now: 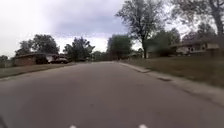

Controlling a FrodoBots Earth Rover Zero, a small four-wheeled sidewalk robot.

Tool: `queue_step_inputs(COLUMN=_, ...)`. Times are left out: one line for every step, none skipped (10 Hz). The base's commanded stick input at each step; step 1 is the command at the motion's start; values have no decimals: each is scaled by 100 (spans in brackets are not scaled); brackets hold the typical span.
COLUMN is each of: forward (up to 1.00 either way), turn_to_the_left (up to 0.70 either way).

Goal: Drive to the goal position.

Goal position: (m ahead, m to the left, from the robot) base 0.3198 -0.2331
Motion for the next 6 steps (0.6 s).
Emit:
queue_step_inputs(forward=70, turn_to_the_left=0)
queue_step_inputs(forward=70, turn_to_the_left=0)
queue_step_inputs(forward=70, turn_to_the_left=0)
queue_step_inputs(forward=70, turn_to_the_left=0)
queue_step_inputs(forward=70, turn_to_the_left=0)
queue_step_inputs(forward=70, turn_to_the_left=0)
